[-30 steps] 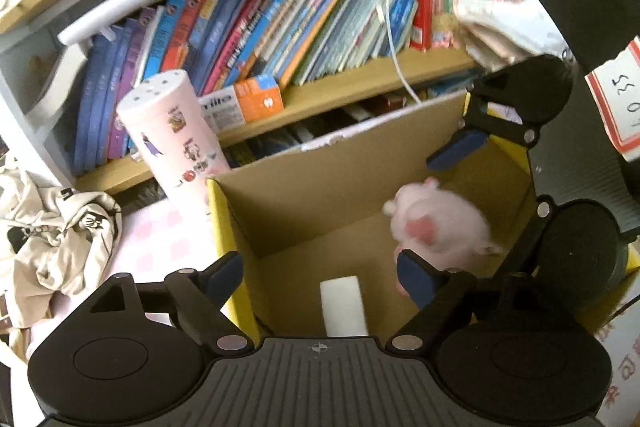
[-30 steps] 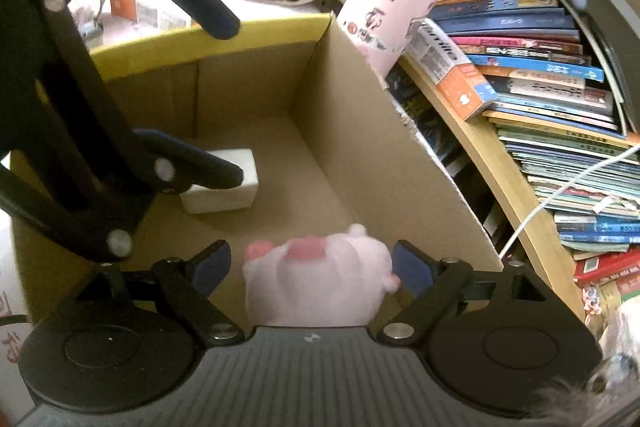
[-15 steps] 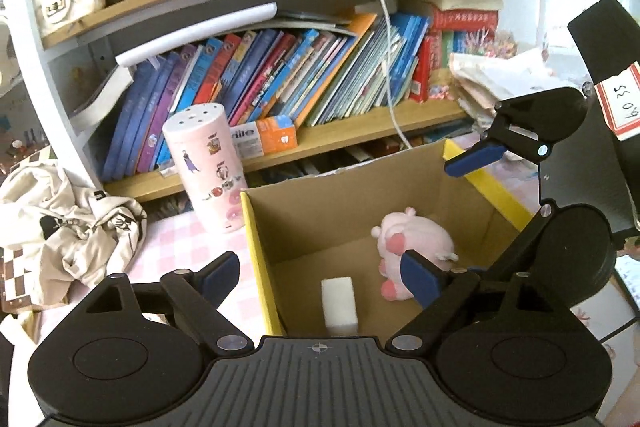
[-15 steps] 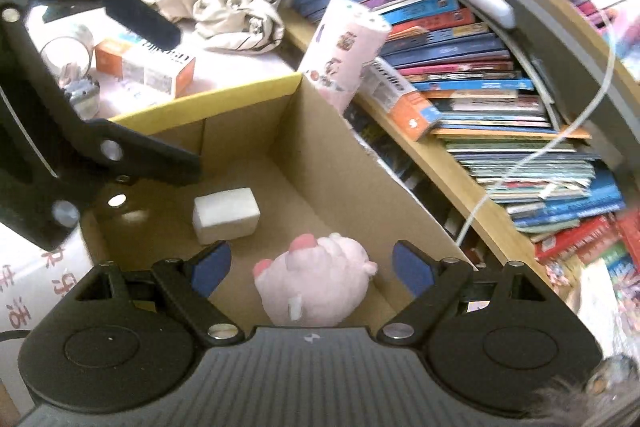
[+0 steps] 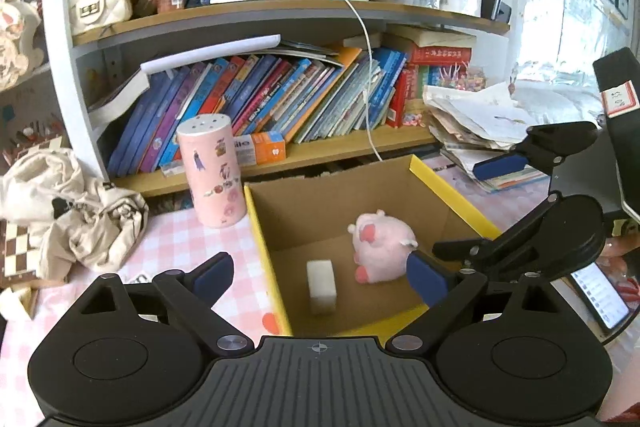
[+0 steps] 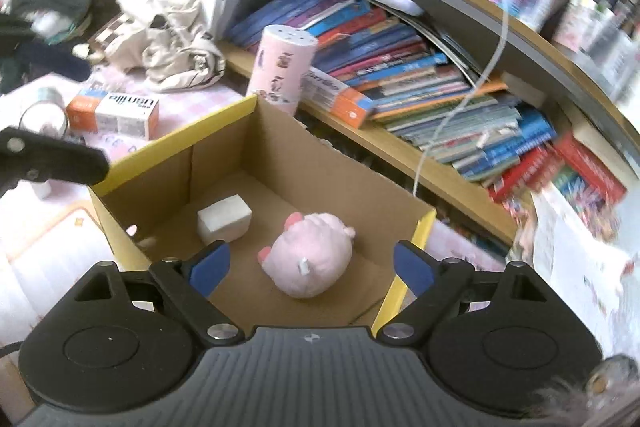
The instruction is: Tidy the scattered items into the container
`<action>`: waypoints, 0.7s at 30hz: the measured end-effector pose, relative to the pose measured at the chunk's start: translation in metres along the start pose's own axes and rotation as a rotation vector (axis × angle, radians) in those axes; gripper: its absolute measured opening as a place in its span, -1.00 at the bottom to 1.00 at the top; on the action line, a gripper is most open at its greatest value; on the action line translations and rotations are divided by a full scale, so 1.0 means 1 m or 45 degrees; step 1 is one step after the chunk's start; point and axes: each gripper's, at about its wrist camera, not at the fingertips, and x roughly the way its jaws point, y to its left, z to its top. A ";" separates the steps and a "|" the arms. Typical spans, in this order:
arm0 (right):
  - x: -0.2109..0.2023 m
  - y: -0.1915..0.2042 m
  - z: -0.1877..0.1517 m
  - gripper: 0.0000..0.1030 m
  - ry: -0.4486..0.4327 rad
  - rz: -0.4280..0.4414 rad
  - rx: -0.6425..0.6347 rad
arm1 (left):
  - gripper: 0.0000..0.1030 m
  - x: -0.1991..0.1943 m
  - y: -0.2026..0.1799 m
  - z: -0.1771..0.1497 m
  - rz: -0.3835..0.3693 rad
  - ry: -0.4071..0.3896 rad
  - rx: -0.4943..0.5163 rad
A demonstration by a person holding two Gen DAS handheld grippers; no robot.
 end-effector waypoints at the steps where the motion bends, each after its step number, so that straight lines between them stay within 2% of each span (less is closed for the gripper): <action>1: -0.005 0.002 -0.002 0.75 -0.008 -0.011 0.027 | 0.85 -0.004 0.002 -0.003 -0.008 0.001 -0.004; 9: -0.042 0.037 -0.011 0.79 -0.053 -0.067 0.139 | 0.85 -0.033 0.018 -0.025 -0.040 0.000 -0.017; 21: -0.067 0.101 -0.030 0.83 -0.007 -0.073 0.267 | 0.86 -0.075 0.047 -0.074 -0.054 0.038 -0.081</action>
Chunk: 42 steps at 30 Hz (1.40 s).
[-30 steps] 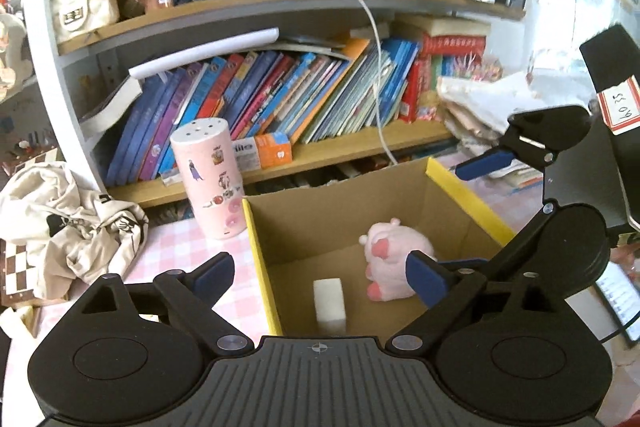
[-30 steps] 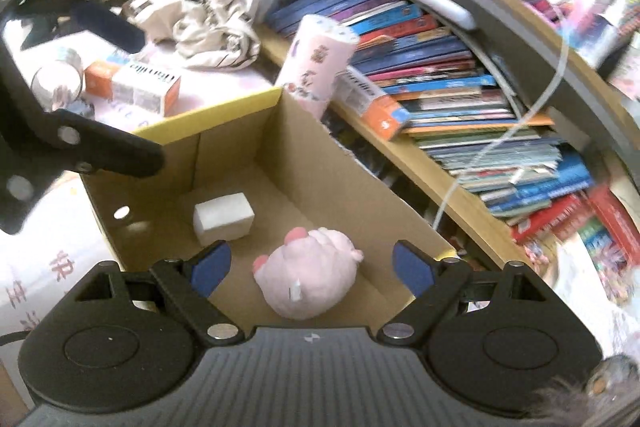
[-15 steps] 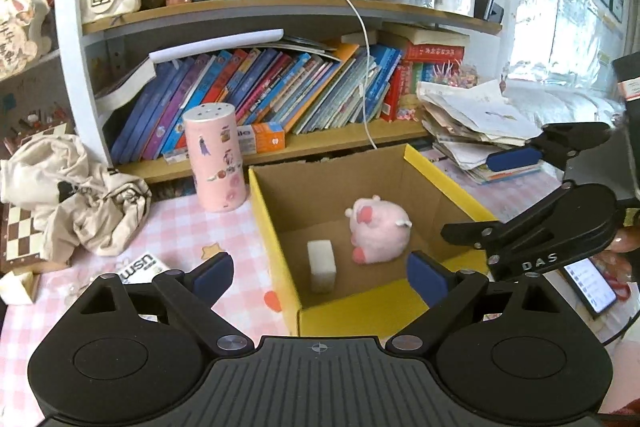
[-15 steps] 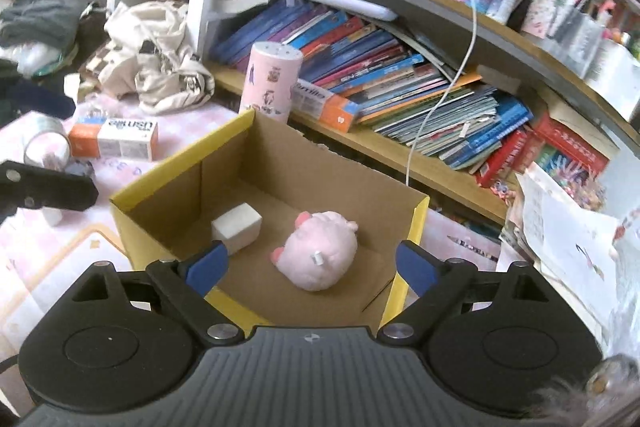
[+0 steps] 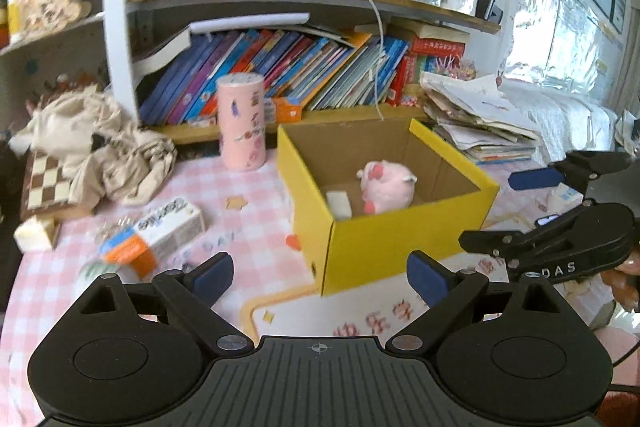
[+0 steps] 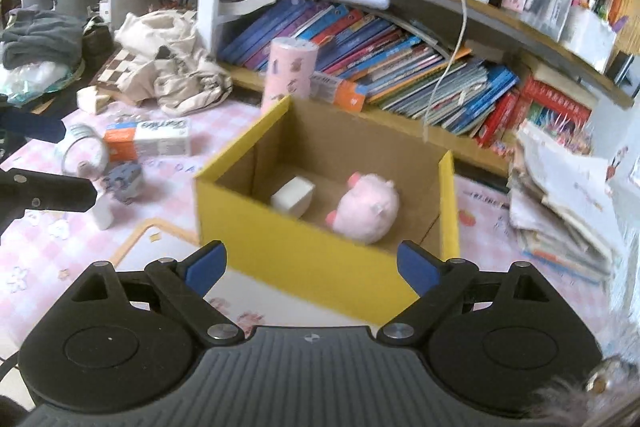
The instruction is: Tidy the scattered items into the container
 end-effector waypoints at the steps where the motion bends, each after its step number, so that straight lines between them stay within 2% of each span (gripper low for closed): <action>1: -0.001 0.006 -0.002 0.83 0.009 0.004 0.006 | 0.86 -0.002 0.002 -0.005 -0.001 0.009 -0.006; 6: -0.005 0.037 -0.009 0.83 0.024 0.023 0.044 | 0.86 -0.015 0.016 -0.026 0.025 0.029 -0.041; 12: -0.011 0.071 -0.015 0.83 0.008 0.025 0.050 | 0.86 -0.034 0.036 -0.046 0.093 0.006 -0.131; 20: -0.012 0.112 -0.027 0.84 -0.001 0.042 0.099 | 0.86 -0.058 0.057 -0.070 0.248 -0.029 -0.205; 26: -0.010 0.139 -0.028 0.84 -0.018 0.075 0.060 | 0.86 -0.069 0.072 -0.085 0.314 -0.020 -0.249; 42: -0.005 0.177 -0.012 0.84 -0.039 0.179 -0.032 | 0.86 -0.084 0.103 -0.097 0.395 -0.042 -0.345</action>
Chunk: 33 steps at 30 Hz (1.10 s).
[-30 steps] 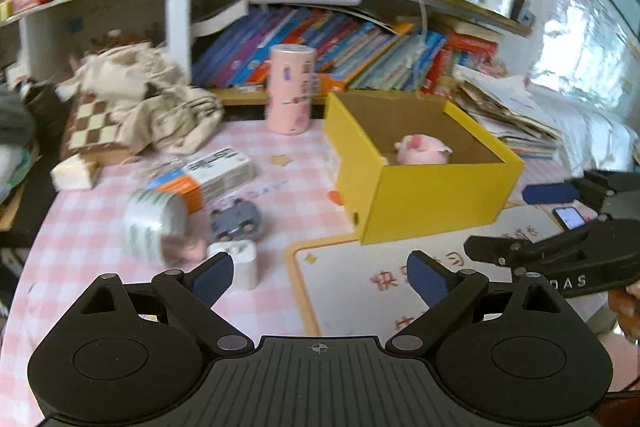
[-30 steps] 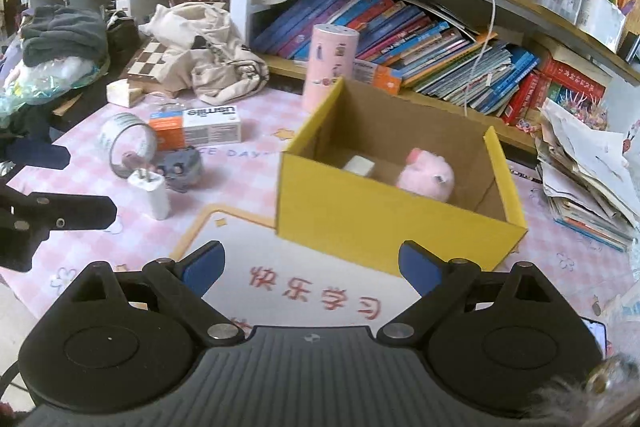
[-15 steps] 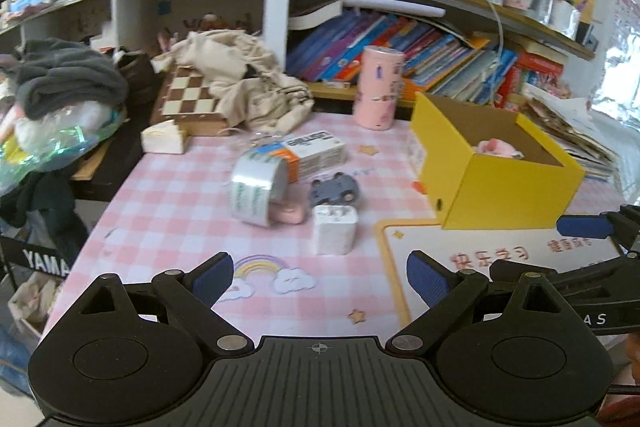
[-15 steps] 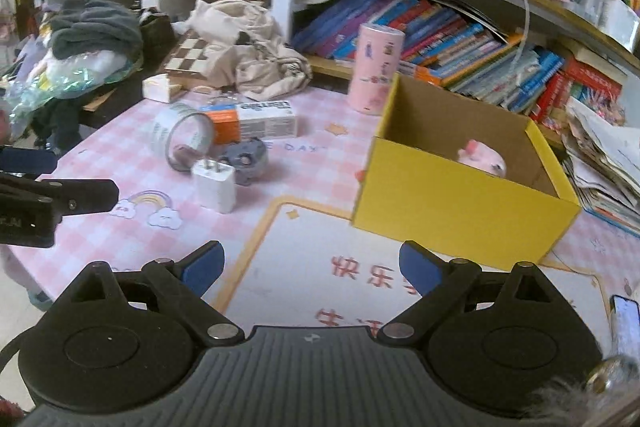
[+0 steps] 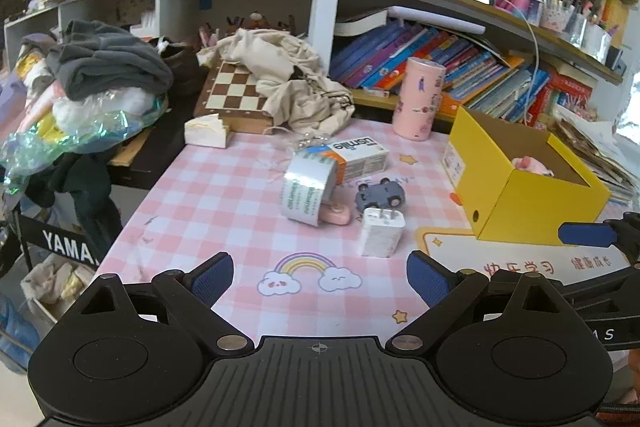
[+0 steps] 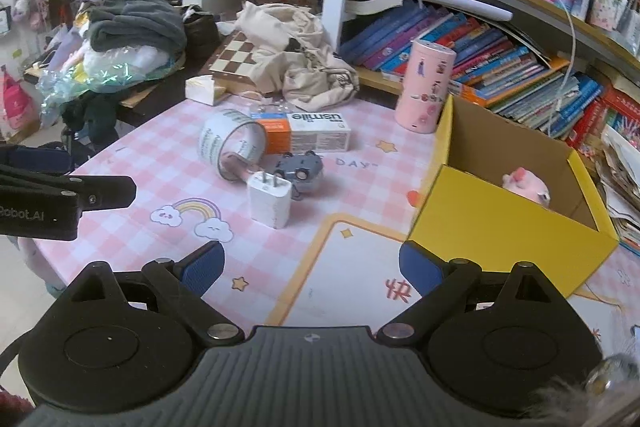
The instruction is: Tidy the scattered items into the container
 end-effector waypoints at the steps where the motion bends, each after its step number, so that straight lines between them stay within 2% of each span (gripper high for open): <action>1: 0.001 0.001 0.000 0.84 0.003 0.007 -0.004 | 0.86 0.001 0.001 0.000 0.003 0.003 -0.004; 14: 0.031 0.003 0.005 0.82 0.059 0.088 -0.040 | 0.86 0.024 0.005 0.002 0.042 0.059 -0.026; 33: 0.109 -0.017 0.027 0.71 0.173 0.215 -0.046 | 0.85 0.090 0.002 0.029 0.106 0.151 0.005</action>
